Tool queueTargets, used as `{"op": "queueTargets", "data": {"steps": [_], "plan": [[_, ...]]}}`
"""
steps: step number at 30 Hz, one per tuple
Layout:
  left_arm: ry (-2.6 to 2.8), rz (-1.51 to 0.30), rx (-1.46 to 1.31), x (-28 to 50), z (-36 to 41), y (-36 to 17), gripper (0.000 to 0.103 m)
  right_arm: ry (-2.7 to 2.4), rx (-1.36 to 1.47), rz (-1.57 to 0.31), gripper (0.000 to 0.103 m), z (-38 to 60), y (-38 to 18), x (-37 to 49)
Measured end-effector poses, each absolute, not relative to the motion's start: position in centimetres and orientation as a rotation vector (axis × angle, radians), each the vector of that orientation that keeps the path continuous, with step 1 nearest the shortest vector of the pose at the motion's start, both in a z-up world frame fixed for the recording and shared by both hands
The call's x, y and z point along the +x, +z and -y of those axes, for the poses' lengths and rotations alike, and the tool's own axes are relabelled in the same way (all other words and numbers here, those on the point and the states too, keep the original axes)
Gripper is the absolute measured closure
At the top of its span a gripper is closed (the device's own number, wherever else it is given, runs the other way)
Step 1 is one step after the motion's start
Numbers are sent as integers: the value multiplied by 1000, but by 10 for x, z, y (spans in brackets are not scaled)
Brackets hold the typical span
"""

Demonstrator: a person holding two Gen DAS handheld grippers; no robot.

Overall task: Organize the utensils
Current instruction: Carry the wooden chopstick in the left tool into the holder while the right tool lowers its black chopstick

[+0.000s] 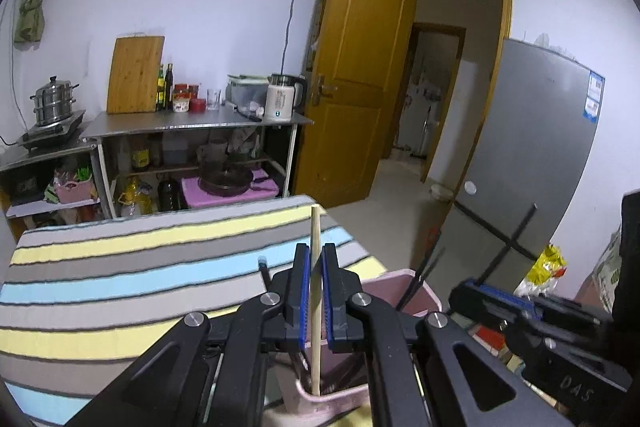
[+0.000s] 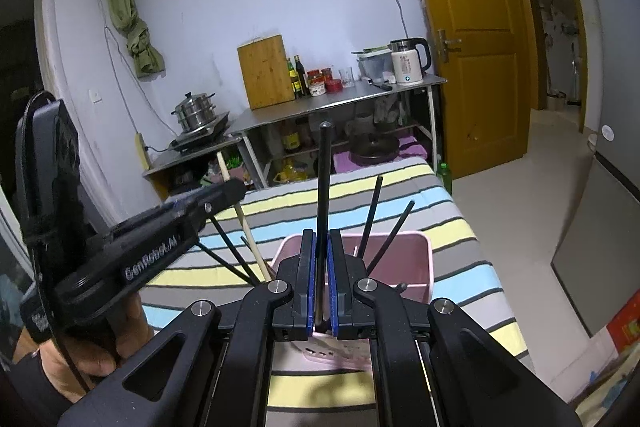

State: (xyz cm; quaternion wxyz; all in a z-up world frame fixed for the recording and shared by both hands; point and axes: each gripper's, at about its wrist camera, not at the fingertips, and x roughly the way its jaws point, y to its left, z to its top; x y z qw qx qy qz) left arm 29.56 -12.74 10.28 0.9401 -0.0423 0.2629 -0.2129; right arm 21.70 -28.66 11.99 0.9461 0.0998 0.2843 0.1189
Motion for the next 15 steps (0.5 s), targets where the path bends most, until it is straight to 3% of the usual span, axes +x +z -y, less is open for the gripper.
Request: {"op": "queueTargets", "data": {"steps": [15], "plan": [[-409, -607, -42, 286, 127, 80, 96, 205, 187, -679, 98, 280, 80, 231]]}}
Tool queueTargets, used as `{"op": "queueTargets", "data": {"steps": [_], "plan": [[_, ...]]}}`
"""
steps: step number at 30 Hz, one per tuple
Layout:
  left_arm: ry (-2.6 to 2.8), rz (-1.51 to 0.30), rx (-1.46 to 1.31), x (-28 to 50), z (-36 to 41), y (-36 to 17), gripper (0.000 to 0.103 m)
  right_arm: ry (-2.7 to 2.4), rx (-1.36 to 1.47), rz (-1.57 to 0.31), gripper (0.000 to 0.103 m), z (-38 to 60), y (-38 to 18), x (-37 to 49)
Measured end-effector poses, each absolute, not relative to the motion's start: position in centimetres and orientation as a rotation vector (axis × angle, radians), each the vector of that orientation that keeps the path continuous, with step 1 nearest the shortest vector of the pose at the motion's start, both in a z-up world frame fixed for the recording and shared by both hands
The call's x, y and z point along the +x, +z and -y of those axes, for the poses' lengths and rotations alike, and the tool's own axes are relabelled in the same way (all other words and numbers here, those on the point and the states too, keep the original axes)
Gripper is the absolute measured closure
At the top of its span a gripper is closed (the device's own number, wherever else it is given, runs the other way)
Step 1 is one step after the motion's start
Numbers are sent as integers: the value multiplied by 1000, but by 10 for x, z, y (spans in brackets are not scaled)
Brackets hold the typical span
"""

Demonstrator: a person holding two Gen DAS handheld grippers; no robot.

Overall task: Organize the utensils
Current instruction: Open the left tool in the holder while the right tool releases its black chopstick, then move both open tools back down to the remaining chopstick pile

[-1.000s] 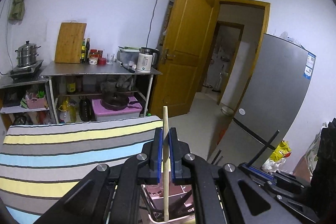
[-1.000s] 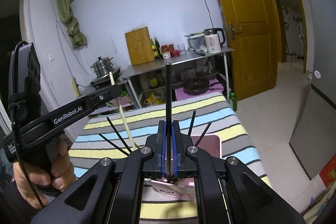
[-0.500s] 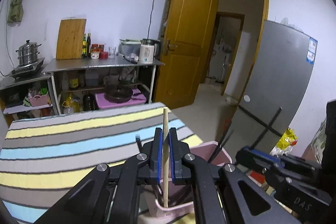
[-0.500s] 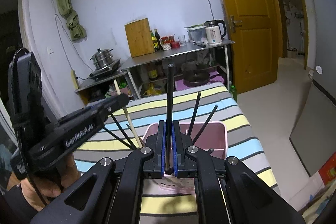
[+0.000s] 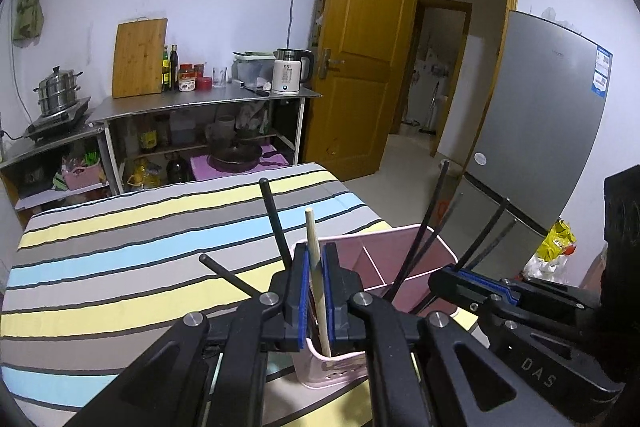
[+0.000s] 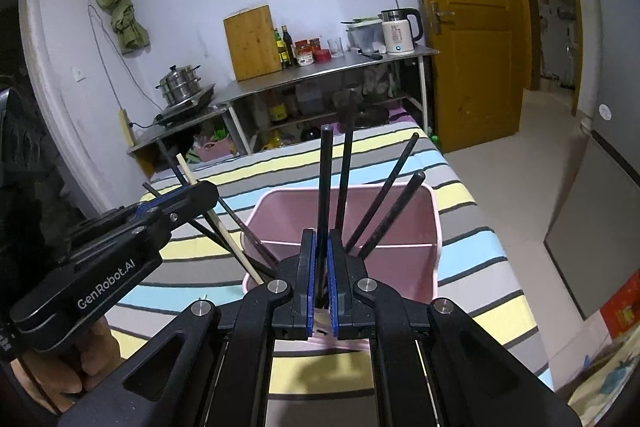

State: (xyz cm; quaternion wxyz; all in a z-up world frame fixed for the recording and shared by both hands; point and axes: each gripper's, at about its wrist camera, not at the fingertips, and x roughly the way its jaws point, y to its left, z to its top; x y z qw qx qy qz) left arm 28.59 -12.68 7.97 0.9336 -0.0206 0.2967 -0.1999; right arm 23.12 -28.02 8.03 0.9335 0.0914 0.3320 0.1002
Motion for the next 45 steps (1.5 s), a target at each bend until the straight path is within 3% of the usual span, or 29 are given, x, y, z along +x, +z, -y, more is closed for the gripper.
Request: {"op": "queueTargets", "data": {"steps": [5, 9, 26, 35, 45], "plan": [[-409, -620, -49, 284, 124, 82, 96, 211, 187, -689, 97, 281, 82, 226], [-397, -610, -46, 280, 119, 90, 92, 205, 178, -672, 90, 280, 89, 221], [-346, -556, -79, 229, 80, 113, 87, 198, 163, -593, 89, 280, 116, 184], [-271, -578, -118, 192, 26, 94, 87, 266, 159, -567, 89, 262, 121, 158], [-205, -671, -154, 170, -16, 48, 87, 354, 138, -648, 88, 225, 86, 148]]}}
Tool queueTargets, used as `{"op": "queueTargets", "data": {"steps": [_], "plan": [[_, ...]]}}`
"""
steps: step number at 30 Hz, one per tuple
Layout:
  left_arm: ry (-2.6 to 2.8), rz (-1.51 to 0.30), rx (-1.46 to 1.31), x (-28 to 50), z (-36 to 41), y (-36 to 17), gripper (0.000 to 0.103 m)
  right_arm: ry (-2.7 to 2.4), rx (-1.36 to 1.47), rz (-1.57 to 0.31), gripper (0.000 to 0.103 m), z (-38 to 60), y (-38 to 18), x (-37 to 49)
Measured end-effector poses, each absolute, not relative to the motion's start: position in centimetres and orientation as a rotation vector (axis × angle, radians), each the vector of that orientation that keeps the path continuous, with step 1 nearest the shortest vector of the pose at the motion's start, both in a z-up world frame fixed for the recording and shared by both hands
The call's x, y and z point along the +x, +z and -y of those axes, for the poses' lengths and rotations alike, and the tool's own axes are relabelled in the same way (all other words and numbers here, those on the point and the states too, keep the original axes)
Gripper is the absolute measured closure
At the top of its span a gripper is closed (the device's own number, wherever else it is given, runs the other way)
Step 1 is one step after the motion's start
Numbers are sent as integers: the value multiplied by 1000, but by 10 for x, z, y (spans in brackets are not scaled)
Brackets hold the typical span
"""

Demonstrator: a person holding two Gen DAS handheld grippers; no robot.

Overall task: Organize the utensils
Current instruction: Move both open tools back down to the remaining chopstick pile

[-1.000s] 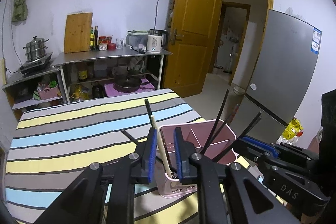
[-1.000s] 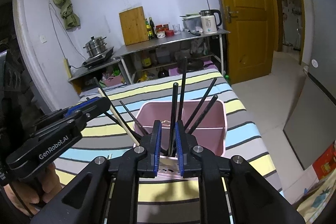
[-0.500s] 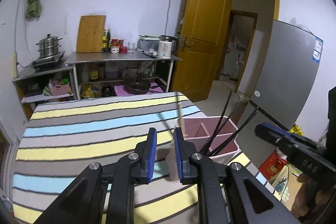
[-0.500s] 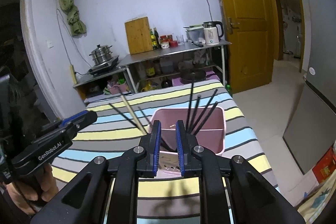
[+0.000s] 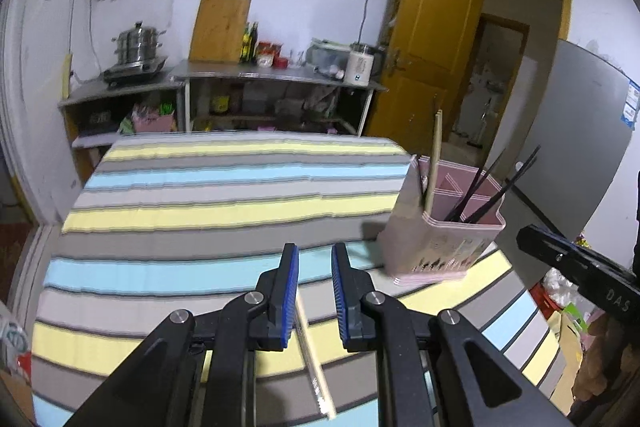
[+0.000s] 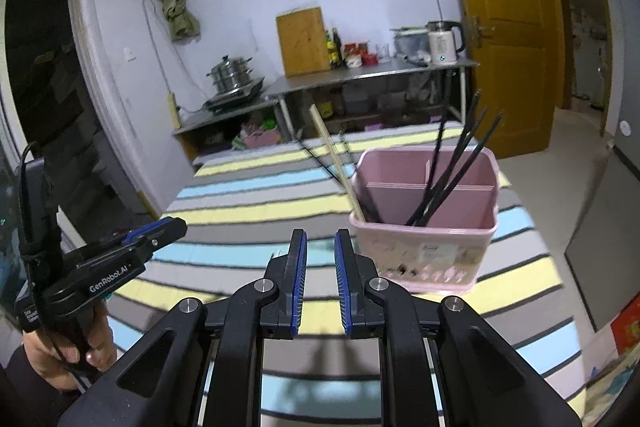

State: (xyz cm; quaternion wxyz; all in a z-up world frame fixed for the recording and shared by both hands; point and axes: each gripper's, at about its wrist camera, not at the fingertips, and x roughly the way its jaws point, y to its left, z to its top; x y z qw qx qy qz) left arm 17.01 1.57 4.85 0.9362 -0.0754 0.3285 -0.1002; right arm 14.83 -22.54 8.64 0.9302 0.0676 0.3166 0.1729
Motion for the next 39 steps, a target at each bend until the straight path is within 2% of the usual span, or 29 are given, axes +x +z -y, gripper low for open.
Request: {"op": "queueTargets", "data": {"steps": [20, 24, 27, 34, 39], "plan": [[-160, -923, -177, 220, -7, -67, 87, 395, 133, -811, 88, 210, 15, 161], [-162, -937, -167, 224, -1, -76, 86, 389, 140, -827, 88, 212, 8, 165], [-159, -928, -159, 225, 1, -77, 79, 388, 145, -835, 88, 213, 4, 166], [-137, -908, -116, 225, 6, -79, 77, 391, 153, -846, 88, 210, 1, 167], [-117, -906, -106, 221, 0, -79, 84, 395, 150, -846, 88, 207, 2, 166]]}}
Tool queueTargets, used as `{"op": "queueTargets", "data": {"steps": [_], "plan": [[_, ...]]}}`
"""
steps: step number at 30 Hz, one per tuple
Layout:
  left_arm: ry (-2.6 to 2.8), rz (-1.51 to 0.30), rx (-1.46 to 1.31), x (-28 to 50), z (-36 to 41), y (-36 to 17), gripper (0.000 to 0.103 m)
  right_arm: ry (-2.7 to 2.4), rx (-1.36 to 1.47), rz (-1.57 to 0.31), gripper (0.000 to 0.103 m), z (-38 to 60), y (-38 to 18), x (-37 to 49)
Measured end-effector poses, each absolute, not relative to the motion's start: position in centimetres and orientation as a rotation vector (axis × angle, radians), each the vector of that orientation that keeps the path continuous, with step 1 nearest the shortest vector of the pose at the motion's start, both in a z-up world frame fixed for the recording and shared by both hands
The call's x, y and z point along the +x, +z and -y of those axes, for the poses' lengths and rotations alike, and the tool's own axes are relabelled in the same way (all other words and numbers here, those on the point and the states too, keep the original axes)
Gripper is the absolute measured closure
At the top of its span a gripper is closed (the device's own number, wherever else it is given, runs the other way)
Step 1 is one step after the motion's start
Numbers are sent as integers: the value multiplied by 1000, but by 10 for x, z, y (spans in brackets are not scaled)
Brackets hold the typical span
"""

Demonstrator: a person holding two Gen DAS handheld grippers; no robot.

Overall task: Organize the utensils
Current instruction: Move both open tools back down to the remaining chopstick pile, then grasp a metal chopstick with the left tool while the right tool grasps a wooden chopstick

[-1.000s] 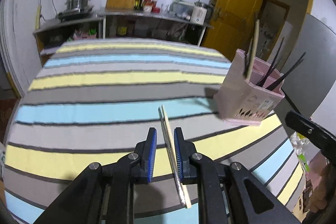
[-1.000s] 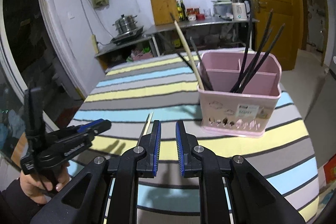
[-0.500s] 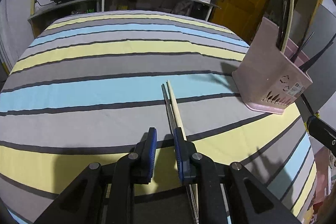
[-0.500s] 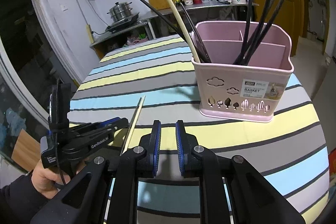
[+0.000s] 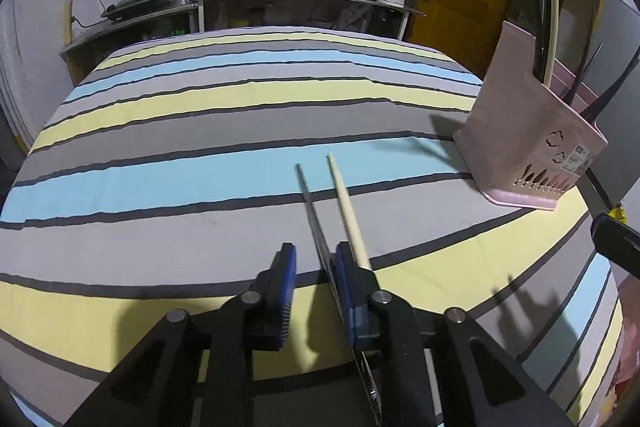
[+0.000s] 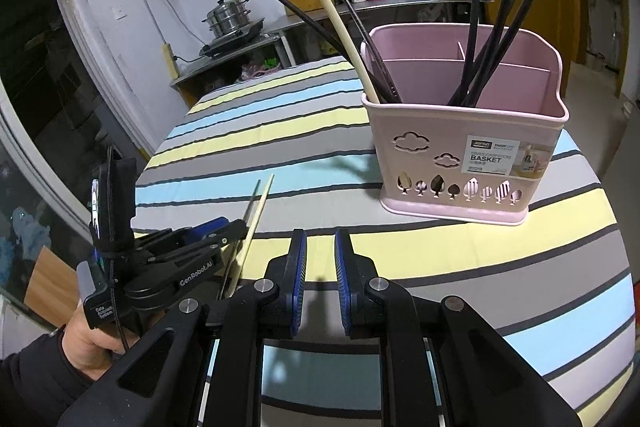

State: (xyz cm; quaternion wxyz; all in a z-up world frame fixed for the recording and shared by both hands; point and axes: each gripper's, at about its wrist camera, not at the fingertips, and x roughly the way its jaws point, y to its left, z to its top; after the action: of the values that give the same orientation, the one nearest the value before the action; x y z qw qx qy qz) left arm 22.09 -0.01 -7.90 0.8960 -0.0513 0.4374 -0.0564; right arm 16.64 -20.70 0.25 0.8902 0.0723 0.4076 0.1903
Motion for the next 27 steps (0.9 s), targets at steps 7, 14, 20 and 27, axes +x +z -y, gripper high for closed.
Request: {"op": "queueTargets", "data": {"steps": [7, 14, 20, 27], "plan": [[-68, -909, -139, 209, -35, -79, 87, 422, 139, -862, 88, 196, -3, 170], [-70, -932, -256, 210, -71, -80, 87, 473, 112, -892, 88, 162, -17, 186], [-77, -939, -309, 229, -74, -81, 87, 493, 81, -913, 89, 136, -25, 202], [-61, -932, -225, 236, -71, -84, 97, 496, 57, -933, 89, 121, -32, 217]]}}
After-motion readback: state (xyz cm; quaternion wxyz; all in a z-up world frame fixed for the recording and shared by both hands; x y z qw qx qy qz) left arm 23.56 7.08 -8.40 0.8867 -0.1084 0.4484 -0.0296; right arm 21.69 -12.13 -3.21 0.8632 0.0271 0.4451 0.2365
